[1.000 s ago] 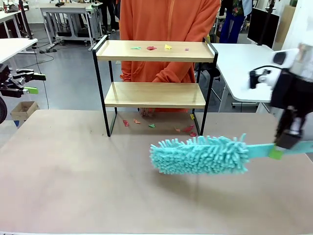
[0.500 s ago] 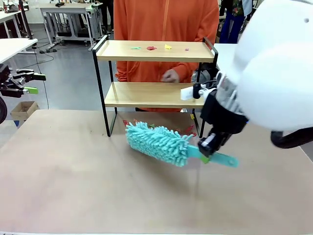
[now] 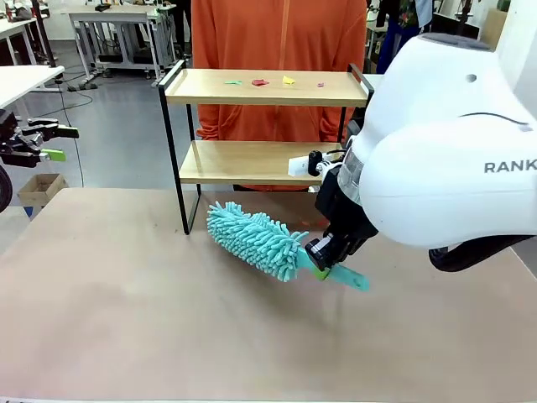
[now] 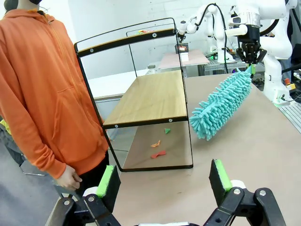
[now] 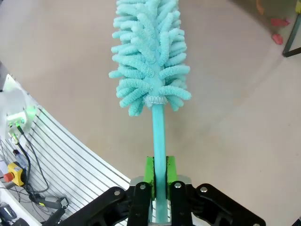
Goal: Clean the shelf.
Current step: Clean the specific section of the Shelf indicated by the human with the Duster.
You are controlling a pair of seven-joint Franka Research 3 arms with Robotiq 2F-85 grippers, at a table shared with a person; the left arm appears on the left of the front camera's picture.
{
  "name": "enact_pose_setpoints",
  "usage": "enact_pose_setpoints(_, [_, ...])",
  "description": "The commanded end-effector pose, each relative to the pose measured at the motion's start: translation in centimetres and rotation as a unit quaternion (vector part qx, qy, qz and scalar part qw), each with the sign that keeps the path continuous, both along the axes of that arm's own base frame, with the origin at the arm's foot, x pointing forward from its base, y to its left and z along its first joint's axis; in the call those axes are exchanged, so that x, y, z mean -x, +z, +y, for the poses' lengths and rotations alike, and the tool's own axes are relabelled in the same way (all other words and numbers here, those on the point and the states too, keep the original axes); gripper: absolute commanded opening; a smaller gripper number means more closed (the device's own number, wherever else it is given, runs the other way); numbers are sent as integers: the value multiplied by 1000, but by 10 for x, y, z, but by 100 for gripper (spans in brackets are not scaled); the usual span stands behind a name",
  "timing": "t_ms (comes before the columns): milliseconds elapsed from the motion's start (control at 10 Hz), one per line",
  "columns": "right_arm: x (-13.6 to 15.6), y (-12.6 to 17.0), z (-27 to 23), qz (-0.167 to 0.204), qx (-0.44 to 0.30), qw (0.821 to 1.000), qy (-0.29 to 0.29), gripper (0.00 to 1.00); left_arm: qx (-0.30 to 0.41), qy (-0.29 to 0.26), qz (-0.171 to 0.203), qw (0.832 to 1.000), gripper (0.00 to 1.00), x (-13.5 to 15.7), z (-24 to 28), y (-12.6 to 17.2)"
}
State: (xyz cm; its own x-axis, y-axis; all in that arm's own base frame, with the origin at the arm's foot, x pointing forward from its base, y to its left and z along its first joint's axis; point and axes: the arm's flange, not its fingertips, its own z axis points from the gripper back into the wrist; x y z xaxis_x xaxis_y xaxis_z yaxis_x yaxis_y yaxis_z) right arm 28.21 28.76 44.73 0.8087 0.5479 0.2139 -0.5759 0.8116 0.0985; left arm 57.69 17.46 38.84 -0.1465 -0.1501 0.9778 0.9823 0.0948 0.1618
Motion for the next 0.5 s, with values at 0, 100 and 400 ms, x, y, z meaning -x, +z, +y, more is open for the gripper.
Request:
enact_pose_setpoints(0, [4,7,-3,-5,0,1000,7,13,2,0,-2,1000,100,2,0,3])
enact_pose_setpoints(100, [4,7,-3,-5,0,1000,7,13,2,0,-2,1000,100,2,0,3])
enact_pose_setpoints(400, [-10,-18,60,-13,18,993,-113,13,2,0,-2,1000,100,2,0,3])
